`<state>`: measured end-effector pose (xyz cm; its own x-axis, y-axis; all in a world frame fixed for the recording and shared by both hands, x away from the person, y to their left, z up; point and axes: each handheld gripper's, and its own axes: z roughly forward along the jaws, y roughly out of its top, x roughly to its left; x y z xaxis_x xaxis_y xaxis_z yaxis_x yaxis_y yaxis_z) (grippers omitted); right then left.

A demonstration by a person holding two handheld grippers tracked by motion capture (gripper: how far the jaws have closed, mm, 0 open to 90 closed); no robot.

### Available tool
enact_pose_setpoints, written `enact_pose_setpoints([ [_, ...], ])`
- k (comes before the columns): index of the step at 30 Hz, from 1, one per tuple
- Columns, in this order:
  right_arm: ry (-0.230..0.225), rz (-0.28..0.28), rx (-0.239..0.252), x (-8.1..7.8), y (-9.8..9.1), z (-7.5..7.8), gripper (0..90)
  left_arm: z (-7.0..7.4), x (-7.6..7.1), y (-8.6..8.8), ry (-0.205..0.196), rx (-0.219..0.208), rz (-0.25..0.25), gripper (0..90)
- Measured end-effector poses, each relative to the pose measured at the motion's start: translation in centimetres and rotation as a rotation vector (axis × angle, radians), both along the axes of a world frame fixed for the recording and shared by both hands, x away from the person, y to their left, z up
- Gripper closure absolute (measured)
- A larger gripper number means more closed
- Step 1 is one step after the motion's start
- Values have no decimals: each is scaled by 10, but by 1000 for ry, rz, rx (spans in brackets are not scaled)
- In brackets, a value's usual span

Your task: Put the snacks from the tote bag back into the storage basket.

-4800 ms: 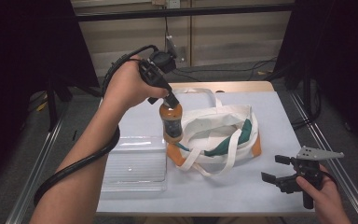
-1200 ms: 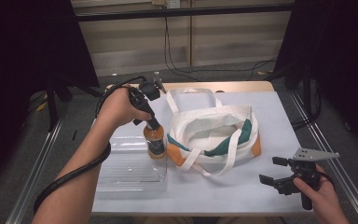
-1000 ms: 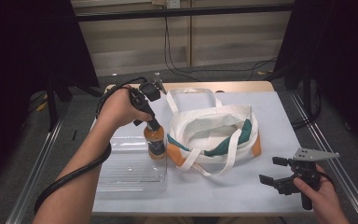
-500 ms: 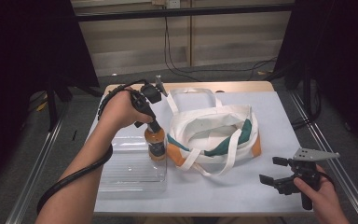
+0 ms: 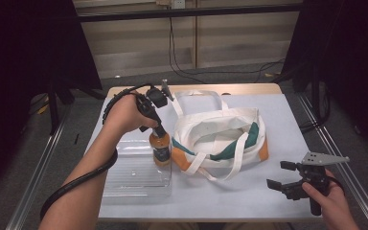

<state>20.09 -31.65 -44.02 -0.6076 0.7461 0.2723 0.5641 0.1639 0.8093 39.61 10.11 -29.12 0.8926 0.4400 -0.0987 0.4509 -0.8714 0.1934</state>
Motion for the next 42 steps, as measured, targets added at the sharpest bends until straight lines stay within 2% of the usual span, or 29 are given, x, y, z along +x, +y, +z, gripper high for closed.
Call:
enact_pose_setpoints([
  [13,1,0,0,0,0,0,25,-2,0,0,1,-8,15,593],
  [26,3,-5,0,0,0,0,25,-6,2,3,13,-2,2,591],
  [30,1,-2,-1,0,0,0,25,-8,1,4,10,-21,28,591],
  [36,2,-4,-1,0,0,0,25,-7,2,4,13,-12,9,591],
  [39,0,-2,-3,0,0,0,25,-8,1,4,9,-24,23,591],
  [42,1,-4,-1,0,0,0,25,-8,2,5,11,-17,18,590],
])
